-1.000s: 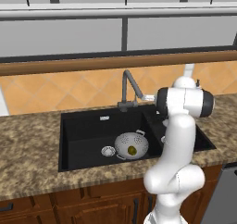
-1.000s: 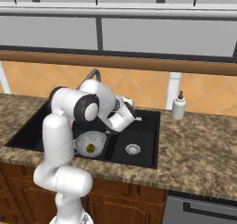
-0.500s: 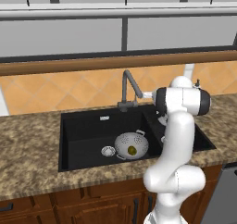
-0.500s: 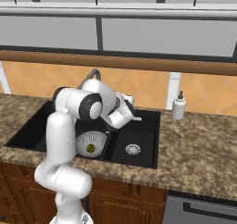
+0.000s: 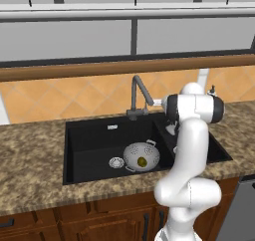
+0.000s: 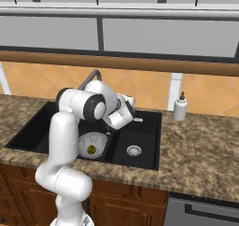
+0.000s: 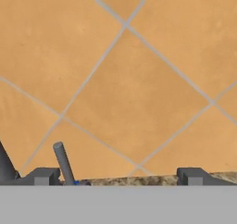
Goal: Put the colander in the sink, put the kiwi in the colander, and turn on the sink faucet and pour water over the colander.
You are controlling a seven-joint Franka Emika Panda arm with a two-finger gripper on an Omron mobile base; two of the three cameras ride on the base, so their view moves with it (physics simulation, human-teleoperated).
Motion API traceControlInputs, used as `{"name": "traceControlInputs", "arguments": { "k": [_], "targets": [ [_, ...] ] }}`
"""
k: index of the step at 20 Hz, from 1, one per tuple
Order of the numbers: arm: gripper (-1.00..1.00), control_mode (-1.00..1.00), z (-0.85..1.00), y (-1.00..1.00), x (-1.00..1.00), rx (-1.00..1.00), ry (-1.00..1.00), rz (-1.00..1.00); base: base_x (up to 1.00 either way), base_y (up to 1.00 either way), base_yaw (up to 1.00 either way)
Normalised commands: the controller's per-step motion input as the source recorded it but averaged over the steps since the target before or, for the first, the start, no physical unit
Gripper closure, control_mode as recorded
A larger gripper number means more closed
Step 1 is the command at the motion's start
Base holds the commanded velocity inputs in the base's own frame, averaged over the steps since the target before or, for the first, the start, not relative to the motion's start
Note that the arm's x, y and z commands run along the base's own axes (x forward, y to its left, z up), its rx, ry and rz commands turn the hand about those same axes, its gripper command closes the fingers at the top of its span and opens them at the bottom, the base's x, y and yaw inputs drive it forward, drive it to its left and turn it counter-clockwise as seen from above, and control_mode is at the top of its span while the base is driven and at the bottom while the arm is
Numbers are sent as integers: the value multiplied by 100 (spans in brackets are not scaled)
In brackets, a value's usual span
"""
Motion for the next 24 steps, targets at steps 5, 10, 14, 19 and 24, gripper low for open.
{"name": "traceControlInputs", "arguments": {
  "k": [5, 10, 14, 19, 24],
  "targets": [
    [-100, -100, -12, 3, 10, 0, 0, 0, 0, 0, 0],
    [-100, -100, -11, 6, 5, 0, 0, 0, 0, 0, 0],
    [-100, -100, -10, 16, 0, 0, 0, 0, 0, 0, 0],
    [-100, -100, -8, 12, 0, 0, 0, 0, 0, 0, 0],
    [-100, -100, -9, 12, 9, 0, 0, 0, 0, 0, 0]
  ]
}}
